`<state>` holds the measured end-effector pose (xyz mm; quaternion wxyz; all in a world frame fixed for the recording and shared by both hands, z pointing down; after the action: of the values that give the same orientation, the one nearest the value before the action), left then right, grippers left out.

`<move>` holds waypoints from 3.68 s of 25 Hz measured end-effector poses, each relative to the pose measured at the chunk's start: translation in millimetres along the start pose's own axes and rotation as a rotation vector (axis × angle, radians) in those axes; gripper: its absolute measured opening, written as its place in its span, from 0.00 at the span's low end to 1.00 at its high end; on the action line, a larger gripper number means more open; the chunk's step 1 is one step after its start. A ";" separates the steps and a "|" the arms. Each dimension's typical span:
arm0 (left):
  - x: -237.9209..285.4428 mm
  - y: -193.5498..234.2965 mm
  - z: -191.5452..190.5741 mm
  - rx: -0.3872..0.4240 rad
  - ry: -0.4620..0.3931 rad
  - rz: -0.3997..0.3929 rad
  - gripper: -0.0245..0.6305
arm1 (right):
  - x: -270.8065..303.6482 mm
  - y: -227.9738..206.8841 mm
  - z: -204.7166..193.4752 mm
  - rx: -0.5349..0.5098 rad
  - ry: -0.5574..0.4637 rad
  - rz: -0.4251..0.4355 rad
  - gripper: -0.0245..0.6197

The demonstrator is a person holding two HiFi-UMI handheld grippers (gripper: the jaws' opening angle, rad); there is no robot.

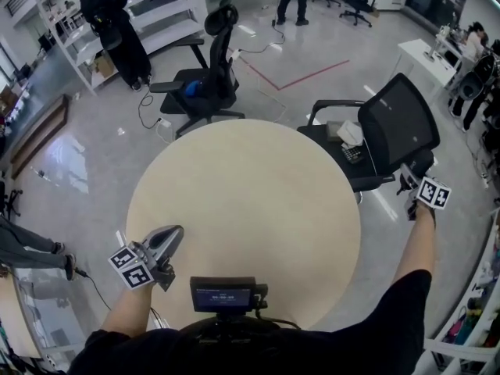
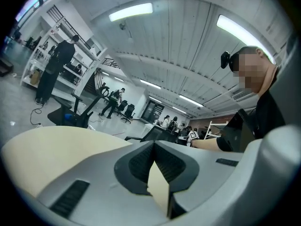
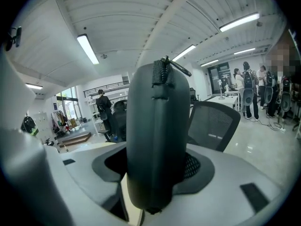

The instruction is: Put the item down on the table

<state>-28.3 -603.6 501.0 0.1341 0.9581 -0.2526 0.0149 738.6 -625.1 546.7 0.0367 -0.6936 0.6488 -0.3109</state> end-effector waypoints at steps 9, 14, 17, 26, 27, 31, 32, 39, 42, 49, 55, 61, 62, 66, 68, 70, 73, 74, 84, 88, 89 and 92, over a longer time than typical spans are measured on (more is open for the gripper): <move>-27.2 50.0 -29.8 -0.055 0.031 0.072 0.04 | 95.2 13.7 -9.4 0.083 -0.072 -0.036 0.45; -44.9 79.9 -48.5 -0.096 0.040 0.109 0.04 | 164.8 56.2 -28.9 0.103 -0.106 0.057 0.45; -53.4 97.9 -57.1 -0.118 0.042 0.124 0.04 | 206.8 84.9 -45.1 0.135 -0.124 0.101 0.45; -97.1 138.9 -88.8 -0.191 0.056 0.192 0.04 | 310.4 180.3 -114.4 0.212 -0.129 0.258 0.45; -102.7 142.8 -93.5 -0.200 0.060 0.198 0.04 | 320.8 191.8 -124.4 0.218 -0.122 0.274 0.45; -125.6 157.5 -108.6 -0.229 0.080 0.220 0.04 | 355.3 234.4 -160.3 0.226 -0.092 0.324 0.45; -131.0 160.6 -111.0 -0.234 0.081 0.226 0.04 | 362.6 243.2 -166.8 0.228 -0.089 0.334 0.45; -161.4 176.8 -120.6 -0.259 0.066 0.258 0.04 | 403.4 297.7 -199.6 0.218 -0.045 0.373 0.45; -170.6 181.0 -125.9 -0.269 0.061 0.260 0.04 | 418.9 331.1 -216.3 0.180 0.002 0.411 0.45; -185.6 185.0 -130.8 -0.285 0.051 0.270 0.04 | 440.2 373.8 -248.6 0.166 0.064 0.452 0.45; -188.7 185.7 -134.9 -0.290 0.048 0.280 0.04 | 449.7 385.7 -263.3 0.116 0.090 0.465 0.45; -189.0 184.5 -134.8 -0.296 0.044 0.273 0.04 | 447.7 392.6 -267.7 0.032 0.124 0.468 0.45; -189.4 183.9 -134.9 -0.298 0.042 0.274 0.04 | 446.7 393.2 -267.7 0.018 0.130 0.470 0.45; -188.4 183.2 -136.1 -0.302 0.038 0.273 0.04 | 445.7 392.5 -268.0 -0.022 0.140 0.463 0.46; -187.7 183.0 -135.6 -0.302 0.037 0.269 0.04 | 444.9 390.8 -267.7 -0.039 0.140 0.449 0.46; -186.5 182.0 -133.7 -0.303 0.036 0.265 0.04 | 443.7 389.3 -266.7 -0.059 0.140 0.434 0.46; -185.6 181.0 -131.9 -0.303 0.035 0.262 0.04 | 442.2 389.9 -268.7 -0.112 0.159 0.423 0.46; -185.9 180.8 -132.0 -0.304 0.034 0.262 0.04 | 441.9 390.1 -270.7 -0.128 0.169 0.421 0.46; -184.0 179.3 -135.0 -0.311 0.023 0.253 0.04 | 441.4 391.1 -276.5 -0.161 0.196 0.422 0.46; -184.5 177.4 -134.1 -0.313 0.023 0.250 0.04 | 437.5 390.9 -271.8 -0.145 0.176 0.421 0.46; -184.6 176.7 -133.5 -0.313 0.022 0.250 0.04 | 436.2 391.8 -268.9 -0.134 0.165 0.426 0.46; -183.5 174.3 -130.6 -0.311 0.017 0.248 0.04 | 431.0 395.2 -256.7 -0.094 0.128 0.444 0.46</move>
<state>-268.3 -626.7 652.6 0.2796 0.8873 -0.3667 0.0001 253.9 -993.7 738.9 0.0306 -0.5135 0.8003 -0.3081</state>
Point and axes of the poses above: the fingertips, and each gripper's own axes: x forward along the fingers, y to its left, z out of its top, the point moved 3 cm from there along -x, backward along the fingers, and after that the axes turned 14 degrees about x, right-handed, at the moved point
